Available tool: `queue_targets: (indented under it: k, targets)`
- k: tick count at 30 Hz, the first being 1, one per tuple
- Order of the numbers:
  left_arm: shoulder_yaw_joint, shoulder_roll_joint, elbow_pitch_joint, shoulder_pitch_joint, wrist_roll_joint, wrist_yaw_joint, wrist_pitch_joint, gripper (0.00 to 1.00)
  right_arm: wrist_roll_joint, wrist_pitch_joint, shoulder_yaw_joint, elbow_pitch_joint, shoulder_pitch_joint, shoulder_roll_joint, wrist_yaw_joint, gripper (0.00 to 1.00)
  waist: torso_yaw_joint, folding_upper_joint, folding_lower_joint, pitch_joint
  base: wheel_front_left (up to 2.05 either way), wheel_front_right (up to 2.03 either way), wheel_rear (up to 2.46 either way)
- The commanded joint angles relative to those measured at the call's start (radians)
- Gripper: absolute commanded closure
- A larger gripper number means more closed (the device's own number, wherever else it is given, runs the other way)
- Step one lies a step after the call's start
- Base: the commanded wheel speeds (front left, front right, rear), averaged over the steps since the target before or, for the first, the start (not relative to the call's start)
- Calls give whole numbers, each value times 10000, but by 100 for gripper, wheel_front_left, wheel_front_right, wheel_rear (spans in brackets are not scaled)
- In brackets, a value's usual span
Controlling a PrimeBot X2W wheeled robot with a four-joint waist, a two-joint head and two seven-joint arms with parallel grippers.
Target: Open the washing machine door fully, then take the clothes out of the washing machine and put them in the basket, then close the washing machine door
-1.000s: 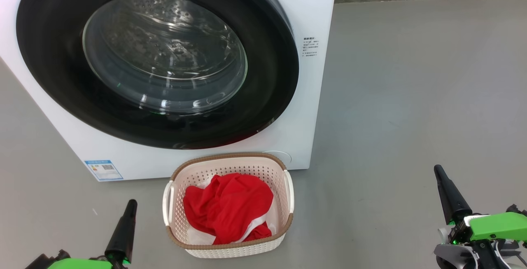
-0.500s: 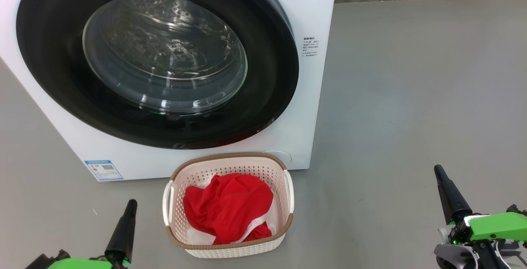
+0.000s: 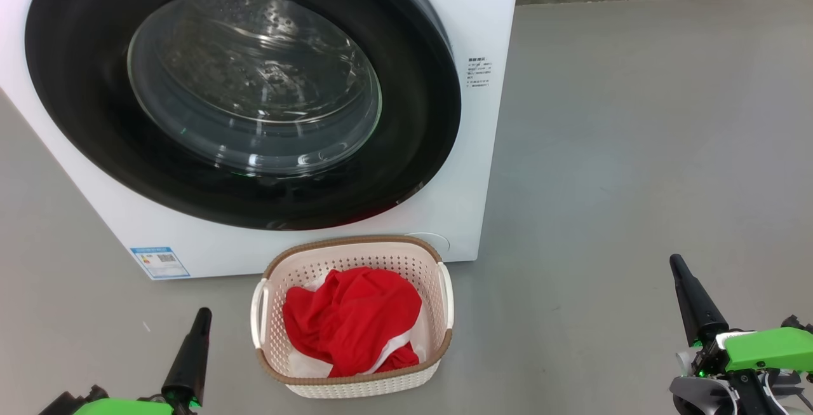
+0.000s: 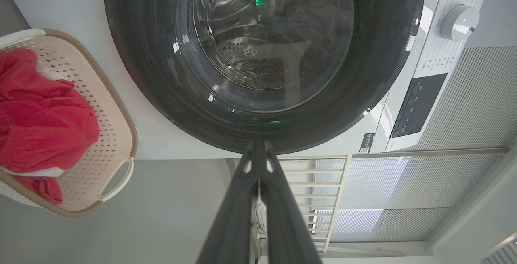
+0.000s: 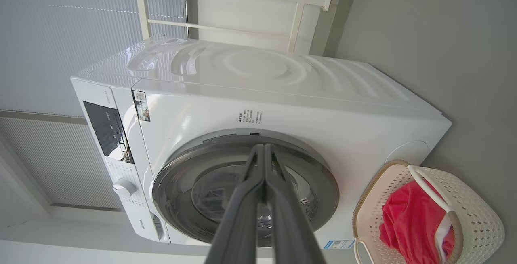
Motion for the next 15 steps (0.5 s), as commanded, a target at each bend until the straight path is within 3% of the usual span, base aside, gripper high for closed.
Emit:
queue_targets:
  k: [1, 15]
  targets:
    - [345, 127, -277, -392, -72, -73, 31, 100, -18, 64, 180, -245, -474, -87, 6, 100, 0, 0, 0, 0, 0, 0, 0]
    - [345, 127, -278, -392, -72, -73, 31, 100, -19, 65, 179, -245, -474, -86, 6, 100, 0, 0, 0, 0, 0, 0, 0]
